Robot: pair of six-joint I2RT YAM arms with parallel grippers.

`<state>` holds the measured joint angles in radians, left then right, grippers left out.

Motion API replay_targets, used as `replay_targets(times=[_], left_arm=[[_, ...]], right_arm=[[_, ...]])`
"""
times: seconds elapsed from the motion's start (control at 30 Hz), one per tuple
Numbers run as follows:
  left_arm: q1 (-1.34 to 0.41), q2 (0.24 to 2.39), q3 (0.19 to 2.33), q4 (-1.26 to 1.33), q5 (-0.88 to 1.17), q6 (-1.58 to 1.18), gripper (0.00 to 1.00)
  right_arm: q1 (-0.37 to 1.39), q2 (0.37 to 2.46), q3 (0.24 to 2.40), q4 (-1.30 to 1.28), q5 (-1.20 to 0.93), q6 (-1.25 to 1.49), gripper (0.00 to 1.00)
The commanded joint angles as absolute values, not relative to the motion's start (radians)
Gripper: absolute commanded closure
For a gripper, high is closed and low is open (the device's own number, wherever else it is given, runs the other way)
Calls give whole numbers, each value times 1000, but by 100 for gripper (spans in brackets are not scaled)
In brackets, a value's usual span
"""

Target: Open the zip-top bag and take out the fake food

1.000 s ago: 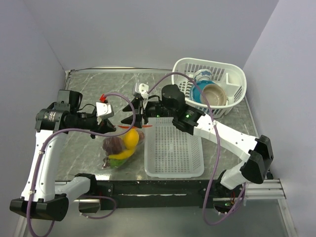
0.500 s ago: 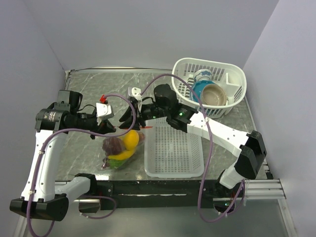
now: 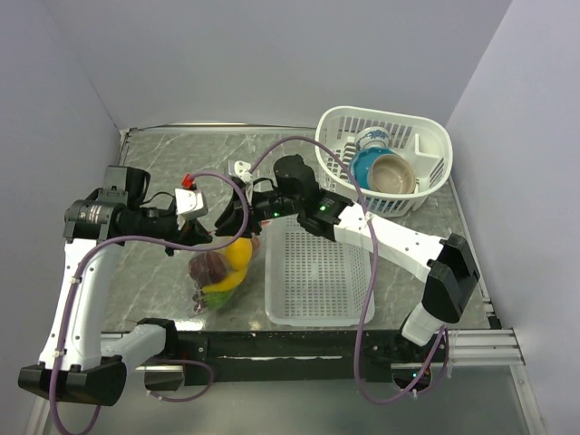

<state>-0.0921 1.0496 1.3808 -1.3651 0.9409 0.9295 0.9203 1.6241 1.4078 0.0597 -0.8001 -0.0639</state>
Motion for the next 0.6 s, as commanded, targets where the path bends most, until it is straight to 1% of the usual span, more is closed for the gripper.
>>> replay_targets(times=[0.0, 0.13, 0.17, 0.23, 0.33, 0.57], left_arm=[[-95, 1025, 1410, -1373, 1029, 931, 99], [-95, 1020, 1405, -1371, 1031, 934, 99], [-95, 1019, 1405, -1373, 1029, 934, 99], [-95, 1017, 1404, -1373, 1028, 933, 99], [-95, 1014, 1404, -1371, 1022, 933, 99], [-95, 1012, 1396, -1373, 1025, 931, 99]], right_arm=[[927, 1640, 1477, 152, -805, -31, 66], [933, 1647, 1489, 155, -804, -28, 65], [934, 1646, 1489, 156, -793, -31, 57], [942, 1629, 1471, 166, -744, -49, 46], [943, 1612, 1451, 186, -724, -64, 46], [953, 1615, 1485, 169, -749, -69, 47]])
